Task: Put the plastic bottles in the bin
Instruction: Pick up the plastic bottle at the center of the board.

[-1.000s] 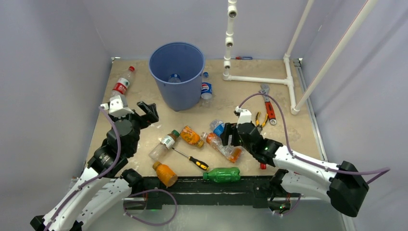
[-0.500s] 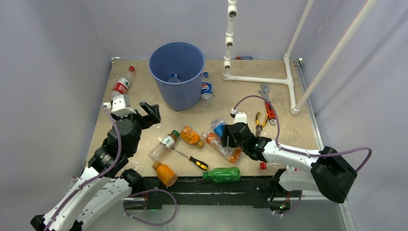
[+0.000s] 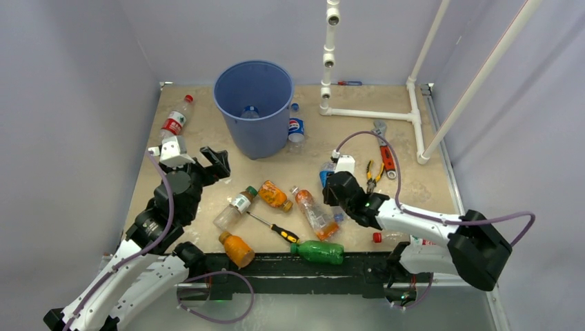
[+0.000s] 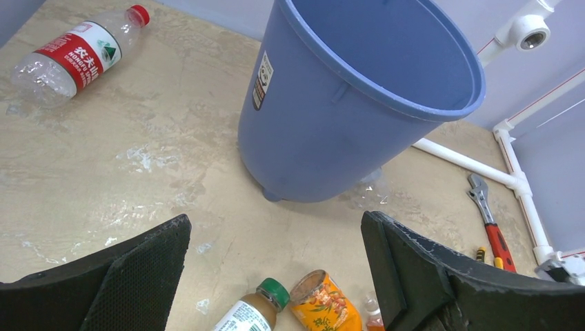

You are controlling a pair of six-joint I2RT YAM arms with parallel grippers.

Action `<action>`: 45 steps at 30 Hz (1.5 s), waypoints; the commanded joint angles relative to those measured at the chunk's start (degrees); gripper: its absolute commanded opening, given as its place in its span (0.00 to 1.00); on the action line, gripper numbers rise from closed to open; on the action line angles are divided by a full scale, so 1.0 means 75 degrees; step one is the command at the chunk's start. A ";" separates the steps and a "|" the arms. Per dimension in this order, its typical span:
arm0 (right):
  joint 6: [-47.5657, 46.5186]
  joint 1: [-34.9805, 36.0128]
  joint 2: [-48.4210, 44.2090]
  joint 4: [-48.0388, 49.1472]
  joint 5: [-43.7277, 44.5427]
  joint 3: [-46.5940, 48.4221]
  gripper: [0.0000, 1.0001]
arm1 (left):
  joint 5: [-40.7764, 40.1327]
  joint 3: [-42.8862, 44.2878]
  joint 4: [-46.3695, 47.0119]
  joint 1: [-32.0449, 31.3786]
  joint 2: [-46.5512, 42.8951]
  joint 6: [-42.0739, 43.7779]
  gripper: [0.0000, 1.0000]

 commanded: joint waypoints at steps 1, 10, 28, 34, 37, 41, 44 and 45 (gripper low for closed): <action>-0.0102 -0.0040 -0.0729 -0.0311 0.0319 0.0324 0.27 | 0.0066 0.0028 0.0122 -0.0023 -0.0032 -0.0001 0.93; -0.0145 -0.0040 -0.1661 -0.0791 0.0256 0.0578 0.00 | 0.0082 0.0017 0.0116 -0.0018 -0.0041 -0.0034 0.93; 0.0046 -0.0035 -0.4981 0.2165 -0.1329 -0.0091 0.00 | 0.3005 -0.0820 0.2451 -0.0016 -0.0668 0.0128 0.93; 0.0531 -0.0034 -0.5331 0.4418 -0.2063 -0.0726 0.00 | 0.7105 -0.1093 0.4739 -0.0024 0.0141 -0.0615 0.93; 0.0800 -0.0026 -0.5101 0.5240 -0.2354 -0.0911 0.00 | 0.8445 -0.0796 0.4911 -0.0046 0.1202 -0.0774 0.91; 0.1113 -0.0029 -0.4742 0.6051 -0.2523 -0.1054 0.00 | 0.8811 -0.0890 0.5340 -0.0594 0.1850 -0.0766 0.90; 0.1359 -0.0029 -0.4540 0.6562 -0.2610 -0.1133 0.00 | 0.8330 -0.0844 0.5354 -0.1357 0.1943 -0.0324 0.91; 0.1427 -0.0029 -0.4440 0.6734 -0.2650 -0.1150 0.00 | 0.8245 -0.0814 0.5359 -0.1499 0.1987 -0.0267 0.91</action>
